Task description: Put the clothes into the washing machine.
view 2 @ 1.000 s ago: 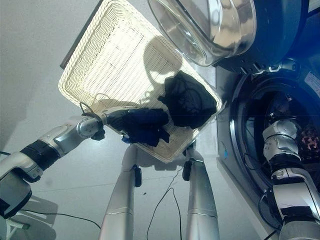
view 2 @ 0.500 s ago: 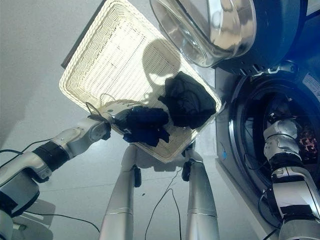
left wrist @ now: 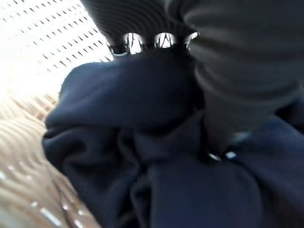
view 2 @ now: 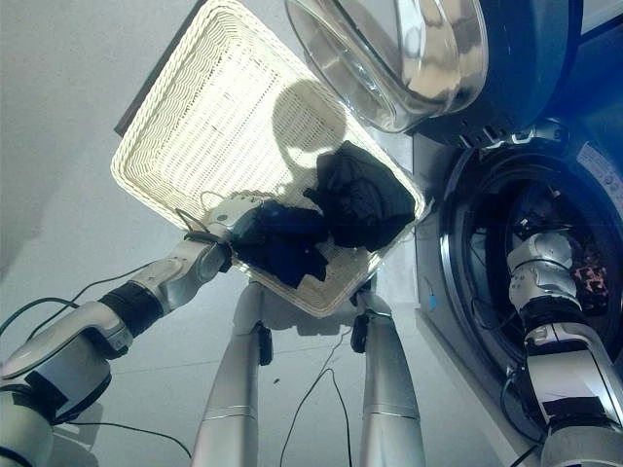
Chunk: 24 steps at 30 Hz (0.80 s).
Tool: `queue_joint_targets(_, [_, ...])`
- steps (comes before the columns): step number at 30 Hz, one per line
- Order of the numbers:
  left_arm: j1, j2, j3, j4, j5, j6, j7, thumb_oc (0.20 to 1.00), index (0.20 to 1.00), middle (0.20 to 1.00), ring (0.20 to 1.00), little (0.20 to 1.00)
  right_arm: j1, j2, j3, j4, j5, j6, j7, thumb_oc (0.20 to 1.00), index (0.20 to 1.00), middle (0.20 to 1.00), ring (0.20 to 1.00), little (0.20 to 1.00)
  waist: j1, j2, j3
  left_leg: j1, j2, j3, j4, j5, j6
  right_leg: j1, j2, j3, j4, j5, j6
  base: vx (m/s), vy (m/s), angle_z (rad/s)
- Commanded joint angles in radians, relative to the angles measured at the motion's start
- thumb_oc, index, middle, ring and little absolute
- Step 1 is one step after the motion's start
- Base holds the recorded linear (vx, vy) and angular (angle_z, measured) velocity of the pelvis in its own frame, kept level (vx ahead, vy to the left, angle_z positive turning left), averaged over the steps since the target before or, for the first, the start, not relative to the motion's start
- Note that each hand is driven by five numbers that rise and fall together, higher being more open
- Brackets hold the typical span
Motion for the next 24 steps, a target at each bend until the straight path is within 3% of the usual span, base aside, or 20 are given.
queue_joint_targets(1, [0.123,-0.012,-0.010,0.136,-0.005,0.044,-0.041,0.200,0.200,0.200,0.200,0.200,-0.009,-0.023,0.009,-0.029,0.010,-0.048,-0.018,1.000,1.000,1.000,1.000,1.000,-0.009,-0.035,-0.018,0.017,-0.043,0.089,0.142,-0.191,-0.003,0.082,0.054,-0.019,-0.366,0.318,0.130,0.00,0.000,0.00])
queue_joint_targets(14, [0.129,-0.004,0.007,0.131,-0.046,0.025,-0.077,0.200,0.200,0.200,0.200,0.200,0.005,-0.013,0.004,-0.074,-0.004,-0.052,-0.014,1.000,1.000,1.000,1.000,1.000,-0.012,-0.022,-0.018,0.014,-0.049,0.092,0.140,-0.187,-0.003,0.076,0.053,-0.008,-0.371,0.322,0.126,0.00,0.000,0.00])
queue_joint_targets(17, [0.159,-0.010,0.044,0.118,-0.194,-0.001,-0.045,0.200,0.200,0.200,0.200,0.200,0.024,-0.003,0.003,-0.113,0.059,-0.061,0.054,1.000,1.000,1.000,1.000,1.000,-0.012,-0.021,-0.018,0.014,-0.049,0.093,0.138,-0.183,-0.003,0.075,0.056,-0.005,-0.370,0.323,0.124,0.00,0.000,0.00])
queue_joint_targets(20, [0.208,-0.035,0.163,0.090,-0.446,-0.097,0.018,0.200,0.200,0.200,0.200,0.200,0.082,0.045,-0.006,-0.220,0.088,-0.079,0.130,1.000,1.000,1.000,1.000,1.000,-0.013,-0.025,-0.018,0.013,-0.049,0.093,0.133,-0.177,-0.002,0.073,0.057,-0.003,-0.370,0.322,0.123,0.00,0.000,0.00])
queue_joint_targets(24, [0.237,-0.044,0.238,0.066,-0.526,-0.175,0.054,0.200,0.200,0.200,0.200,0.200,0.123,0.075,-0.023,-0.287,0.097,-0.073,0.159,1.000,1.000,1.000,1.000,1.000,-0.014,-0.026,-0.018,0.013,-0.050,0.093,0.134,-0.175,-0.002,0.071,0.058,0.000,-0.365,0.320,0.123,0.00,0.003,-0.01])
